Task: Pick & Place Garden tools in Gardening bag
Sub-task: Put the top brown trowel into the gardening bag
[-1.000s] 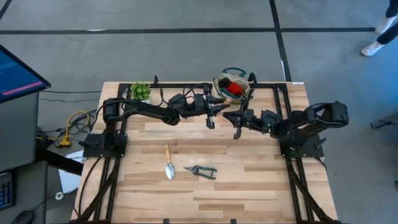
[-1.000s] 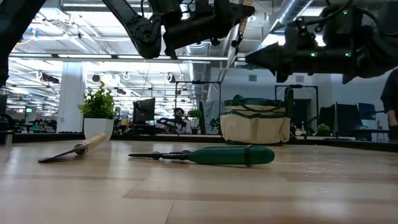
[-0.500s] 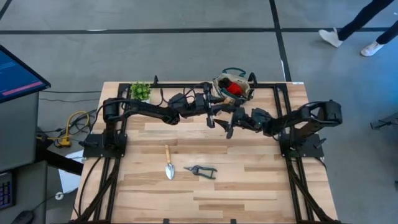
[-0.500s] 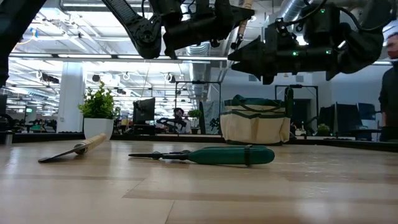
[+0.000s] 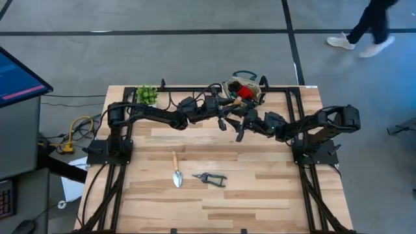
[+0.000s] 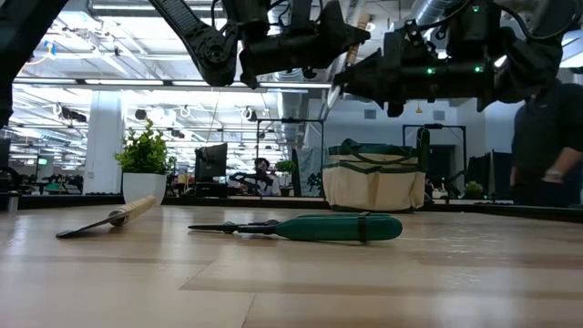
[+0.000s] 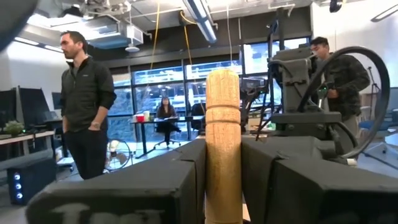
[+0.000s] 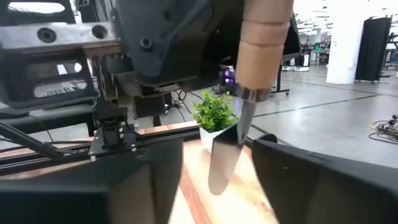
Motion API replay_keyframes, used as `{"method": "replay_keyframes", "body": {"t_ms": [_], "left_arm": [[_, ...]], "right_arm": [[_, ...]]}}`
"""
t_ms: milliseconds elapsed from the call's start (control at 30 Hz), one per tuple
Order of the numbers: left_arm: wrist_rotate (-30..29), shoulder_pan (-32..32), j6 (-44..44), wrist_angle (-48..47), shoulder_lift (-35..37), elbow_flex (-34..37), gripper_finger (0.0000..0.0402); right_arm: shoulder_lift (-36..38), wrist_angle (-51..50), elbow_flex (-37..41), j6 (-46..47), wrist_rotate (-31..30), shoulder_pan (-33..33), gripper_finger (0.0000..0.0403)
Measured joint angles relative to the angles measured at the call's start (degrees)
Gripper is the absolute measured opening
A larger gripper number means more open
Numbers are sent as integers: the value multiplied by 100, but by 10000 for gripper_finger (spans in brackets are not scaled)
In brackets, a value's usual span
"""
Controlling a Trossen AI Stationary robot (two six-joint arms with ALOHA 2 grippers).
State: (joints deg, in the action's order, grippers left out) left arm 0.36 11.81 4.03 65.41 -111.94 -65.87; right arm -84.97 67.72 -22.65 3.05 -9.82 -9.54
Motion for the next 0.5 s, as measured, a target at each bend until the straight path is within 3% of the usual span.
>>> {"method": "replay_keyframes", "body": {"t_ms": [300, 500], "left_arm": [[-122, -22, -6, 22, 7, -2, 49], [-90, -27, -22, 10, 9, -2, 49]], "right_arm": [[-7, 147, 2, -22, -135, 7, 22], [-7, 155, 7, -28, -110, 9, 6]]}}
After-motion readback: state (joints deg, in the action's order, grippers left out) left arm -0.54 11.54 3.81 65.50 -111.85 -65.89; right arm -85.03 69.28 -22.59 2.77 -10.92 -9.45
